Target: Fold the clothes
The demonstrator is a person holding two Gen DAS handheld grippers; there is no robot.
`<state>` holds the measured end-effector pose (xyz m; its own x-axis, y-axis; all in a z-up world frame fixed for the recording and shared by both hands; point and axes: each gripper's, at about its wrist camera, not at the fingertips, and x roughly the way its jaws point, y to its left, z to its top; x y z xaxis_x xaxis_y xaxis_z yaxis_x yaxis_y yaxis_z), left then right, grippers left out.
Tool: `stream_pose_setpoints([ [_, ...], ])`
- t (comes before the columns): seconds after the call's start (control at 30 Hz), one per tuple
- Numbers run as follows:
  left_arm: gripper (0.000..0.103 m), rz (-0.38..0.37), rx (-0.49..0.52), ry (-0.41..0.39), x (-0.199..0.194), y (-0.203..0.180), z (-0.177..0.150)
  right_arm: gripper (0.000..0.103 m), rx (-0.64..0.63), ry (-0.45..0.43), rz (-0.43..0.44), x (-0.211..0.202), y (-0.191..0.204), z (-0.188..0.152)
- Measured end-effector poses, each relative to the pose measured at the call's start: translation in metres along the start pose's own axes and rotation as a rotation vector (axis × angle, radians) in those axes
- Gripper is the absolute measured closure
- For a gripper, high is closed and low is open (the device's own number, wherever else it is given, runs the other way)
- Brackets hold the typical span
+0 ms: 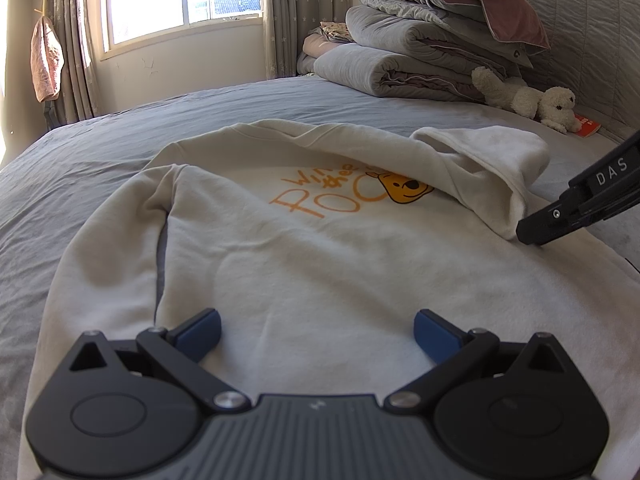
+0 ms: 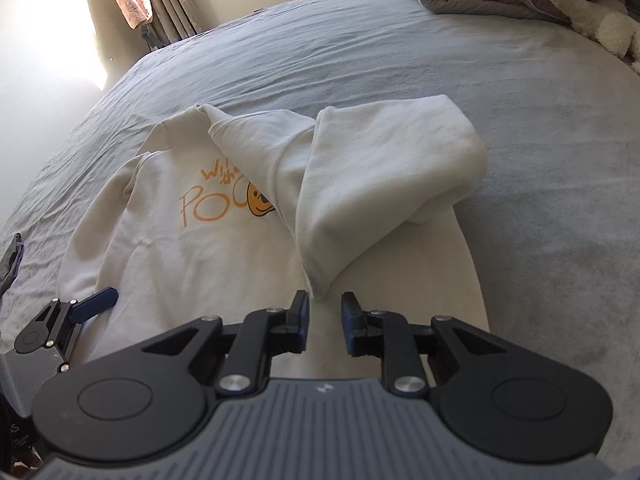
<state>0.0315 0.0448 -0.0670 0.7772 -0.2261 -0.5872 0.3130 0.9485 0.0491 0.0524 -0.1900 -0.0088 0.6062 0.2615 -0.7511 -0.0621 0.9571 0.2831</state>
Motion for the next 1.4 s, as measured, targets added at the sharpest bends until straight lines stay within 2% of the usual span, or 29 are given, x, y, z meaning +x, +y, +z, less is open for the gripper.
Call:
stream_pose_setpoints([
  [0.03,0.0,0.001,0.001,0.0,0.0,0.0,0.0,0.06,0.006,0.007,0.003,-0.002,-0.001,0.001],
  [0.2,0.0,0.003,0.004,0.0,-0.001,-0.001,0.0,0.048,0.005,-0.016,0.006,-0.022,-0.007,0.007],
  [0.33,0.0,-0.001,-0.003,0.004,0.001,0.0,0.0,0.042,0.02,-0.081,0.009,-0.035,-0.015,0.023],
  [0.47,0.0,-0.004,-0.007,0.01,0.002,0.0,0.001,0.042,0.052,-0.137,-0.017,-0.028,-0.026,0.053],
  [0.6,0.0,-0.014,-0.001,0.026,0.002,0.002,0.007,0.042,0.029,-0.148,-0.04,-0.002,-0.026,0.082],
  [0.67,0.0,0.006,0.021,0.023,0.001,0.001,0.012,0.042,-0.001,-0.146,-0.04,0.012,-0.02,0.093],
  [0.77,0.0,0.11,0.013,0.009,-0.001,-0.001,0.018,0.042,-0.043,-0.138,-0.039,0.03,-0.01,0.101],
  [0.87,0.001,0.078,0.017,0.03,0.0,0.001,0.021,0.049,-0.085,-0.115,-0.067,0.052,-0.001,0.104],
  [0.9,0.001,0.066,0.018,0.042,0.001,0.002,0.022,0.056,-0.1,-0.107,-0.086,0.059,0.002,0.104],
  [0.93,0.001,0.054,0.019,0.054,0.002,0.003,0.022,0.071,-0.11,-0.099,-0.106,0.064,0.003,0.104],
  [0.97,0.001,0.056,0.014,0.062,0.002,0.005,0.022,0.08,-0.11,-0.092,-0.122,0.068,0.001,0.104],
  [1.0,0.001,0.057,-0.001,0.069,0.003,0.007,0.021,0.097,-0.109,-0.084,-0.138,0.072,-0.001,0.103],
  [1.1,0.001,0.056,-0.034,0.082,0.005,0.013,0.021,0.097,-0.081,-0.135,-0.19,0.064,-0.01,0.1],
  [1.3,0.001,0.072,-0.025,0.084,0.005,0.011,0.021,0.097,-0.051,-0.278,-0.283,0.02,-0.032,0.097],
  [1.4,0.001,0.07,-0.025,0.089,0.005,0.012,0.021,0.097,-0.037,-0.34,-0.364,-0.003,-0.049,0.09],
])
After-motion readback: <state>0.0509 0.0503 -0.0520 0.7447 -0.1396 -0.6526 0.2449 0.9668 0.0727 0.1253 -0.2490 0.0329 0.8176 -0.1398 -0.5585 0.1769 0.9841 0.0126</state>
